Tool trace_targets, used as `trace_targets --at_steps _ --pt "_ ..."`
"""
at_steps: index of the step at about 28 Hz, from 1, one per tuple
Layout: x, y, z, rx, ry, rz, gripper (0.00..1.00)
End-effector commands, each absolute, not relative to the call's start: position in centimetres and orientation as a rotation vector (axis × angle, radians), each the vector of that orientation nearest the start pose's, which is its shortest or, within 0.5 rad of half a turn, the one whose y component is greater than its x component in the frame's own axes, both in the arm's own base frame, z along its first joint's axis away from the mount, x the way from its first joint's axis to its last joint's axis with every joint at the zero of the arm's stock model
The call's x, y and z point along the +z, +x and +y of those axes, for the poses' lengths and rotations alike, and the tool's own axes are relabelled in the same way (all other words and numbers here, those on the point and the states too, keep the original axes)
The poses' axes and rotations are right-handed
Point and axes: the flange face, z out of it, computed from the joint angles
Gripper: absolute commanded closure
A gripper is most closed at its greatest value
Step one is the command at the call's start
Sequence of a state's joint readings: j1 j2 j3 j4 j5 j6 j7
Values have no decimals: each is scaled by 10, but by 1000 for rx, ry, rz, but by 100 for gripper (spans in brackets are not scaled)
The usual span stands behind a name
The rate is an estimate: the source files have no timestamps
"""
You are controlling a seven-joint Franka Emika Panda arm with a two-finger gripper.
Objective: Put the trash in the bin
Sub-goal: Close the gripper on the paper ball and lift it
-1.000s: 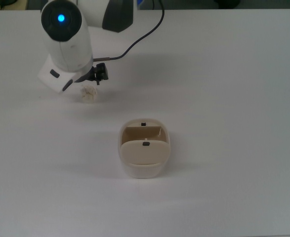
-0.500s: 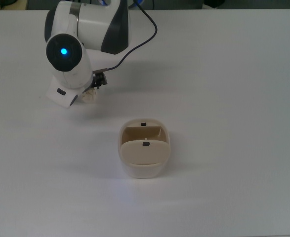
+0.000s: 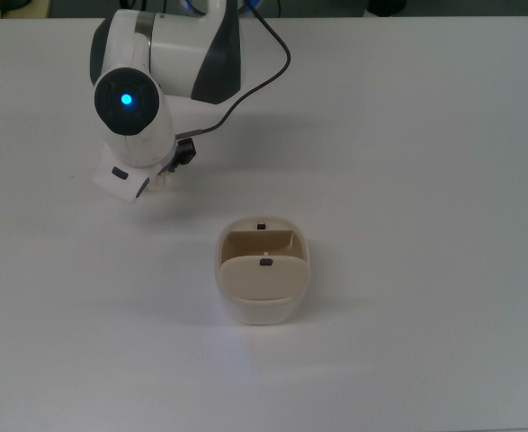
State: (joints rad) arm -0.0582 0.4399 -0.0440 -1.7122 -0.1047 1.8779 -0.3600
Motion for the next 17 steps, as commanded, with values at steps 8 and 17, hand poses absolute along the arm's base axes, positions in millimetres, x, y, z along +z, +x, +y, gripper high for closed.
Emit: trace_targets --at_steps 8,17 --pt "408 637 -58 113 -3189 -525 60" --pt "473 650 -24 -233 -3136 -494 60"
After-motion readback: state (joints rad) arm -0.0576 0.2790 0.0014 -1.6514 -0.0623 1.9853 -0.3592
